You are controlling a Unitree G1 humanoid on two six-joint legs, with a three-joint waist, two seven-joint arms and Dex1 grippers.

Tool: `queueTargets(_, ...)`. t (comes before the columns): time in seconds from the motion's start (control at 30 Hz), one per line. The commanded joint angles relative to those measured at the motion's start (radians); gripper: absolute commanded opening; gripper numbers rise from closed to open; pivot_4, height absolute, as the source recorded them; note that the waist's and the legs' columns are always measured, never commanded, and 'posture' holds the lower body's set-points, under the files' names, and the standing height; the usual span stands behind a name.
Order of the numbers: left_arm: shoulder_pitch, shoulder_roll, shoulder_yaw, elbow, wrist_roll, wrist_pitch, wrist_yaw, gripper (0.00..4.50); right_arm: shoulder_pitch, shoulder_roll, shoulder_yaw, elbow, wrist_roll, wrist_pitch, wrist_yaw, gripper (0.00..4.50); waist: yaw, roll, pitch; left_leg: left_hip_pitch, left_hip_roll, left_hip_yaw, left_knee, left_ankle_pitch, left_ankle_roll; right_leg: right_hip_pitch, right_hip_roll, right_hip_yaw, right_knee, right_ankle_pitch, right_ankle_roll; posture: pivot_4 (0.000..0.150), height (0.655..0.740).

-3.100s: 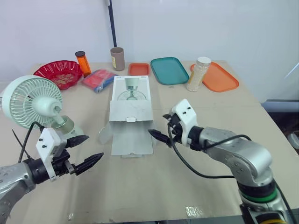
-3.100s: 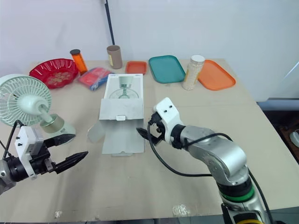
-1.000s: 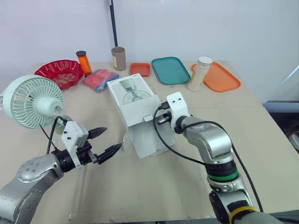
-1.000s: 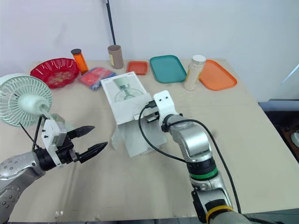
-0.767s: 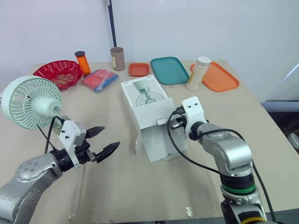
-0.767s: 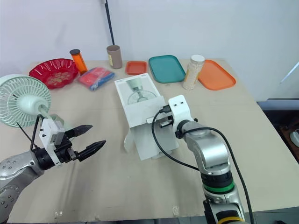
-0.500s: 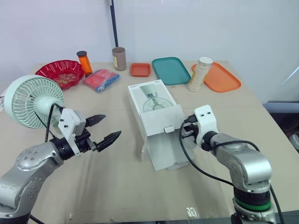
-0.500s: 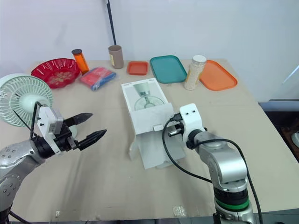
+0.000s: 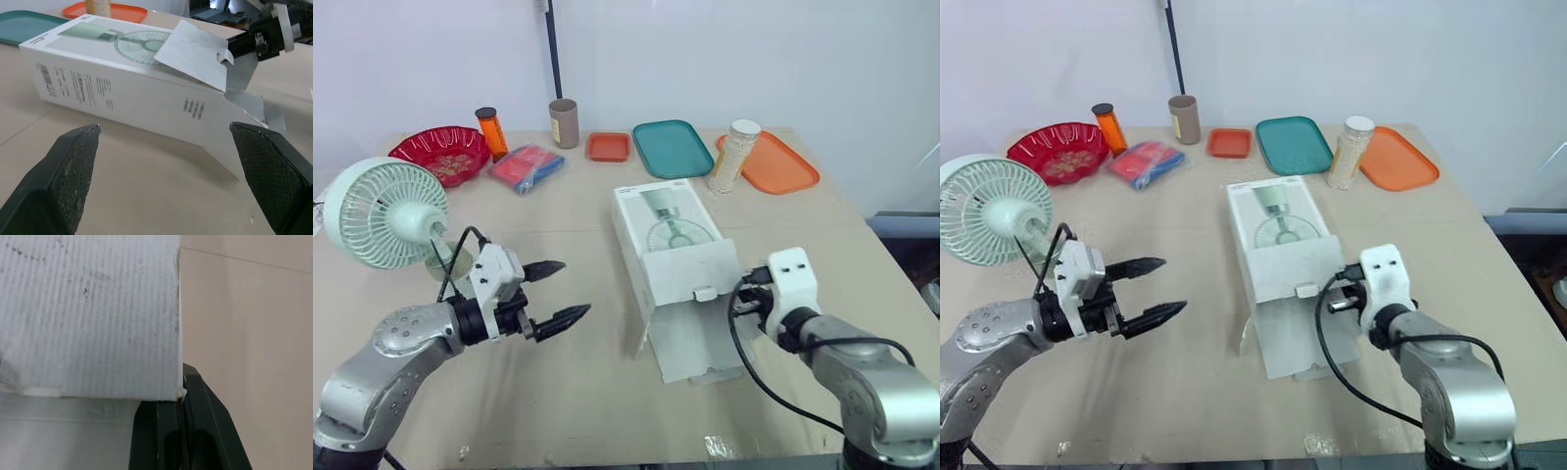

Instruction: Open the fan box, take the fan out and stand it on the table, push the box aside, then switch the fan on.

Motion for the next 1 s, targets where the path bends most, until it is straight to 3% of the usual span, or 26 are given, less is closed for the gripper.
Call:
queueTargets(0.03, -0.013, 0.01, -0.014, 0.013, 0.019, -0.037, -0.041, 4.5, 0.074, -0.041, -0.124, -0.063, 0.01, 0.002, 0.04, 0.04, -0.001, 0.0, 0.0, 0.0, 0.0, 0.0, 0.0, 0.0, 0.0, 0.0, 0.0, 0.0, 0.0, -0.002, 0.004, 0.15, 0.74)
queueTargets(0.27, -0.07, -0.017, -0.052, 0.051, 0.023, -0.037, -0.063, 4.5, 0.179, -0.128, -0.314, -0.039, 0.052, -0.036, 0.158, 0.04, 0.0, 0.002, 0.001, 0.001, 0.0, 0.0, 0.0, -0.001, 0.002, 0.007, 0.0, 0.001, 0.0, -0.003, 0.005, 0.15, 0.74)
queueTargets(0.5, -0.044, -0.044, -0.068, 0.018, 0.02, -0.027, -0.047, 4.5, 0.267, -0.217, -0.437, 0.097, 0.057, -0.121, 0.242, 0.04, -0.001, 0.002, 0.001, 0.001, 0.0, 0.002, 0.0, -0.001, 0.002, 0.008, 0.0, 0.002, 0.0, -0.004, 0.005, 0.15, 0.74)
queueTargets(0.7, -0.033, -0.045, -0.087, -0.004, 0.023, -0.024, -0.046, 4.5, 0.287, -0.355, -0.476, 0.412, 0.023, -0.31, 0.334, 0.04, -0.002, 0.002, 0.001, 0.002, -0.001, 0.002, 0.001, -0.002, 0.003, 0.009, 0.0, 0.003, 0.0, -0.004, 0.005, 0.15, 0.74)
queueTargets(0.9, -0.048, 0.02, -0.102, 0.057, 0.083, -0.115, -0.171, 4.5, 0.272, -0.482, -0.466, 0.723, -0.002, -0.501, 0.414, 0.04, -0.002, 0.003, 0.001, 0.005, -0.001, 0.006, 0.001, -0.003, 0.006, 0.009, 0.001, 0.007, 0.0, -0.004, 0.006, 0.15, 0.74)
queueTargets(1.0, -0.069, 0.029, -0.112, 0.092, 0.104, -0.147, -0.208, 4.5, 0.239, -0.502, -0.457, 0.795, -0.004, -0.533, 0.41, 0.04, -0.002, 0.002, 0.001, 0.005, -0.001, 0.008, 0.001, -0.004, 0.007, 0.01, 0.001, 0.009, 0.0, -0.004, 0.006, 0.15, 0.74)
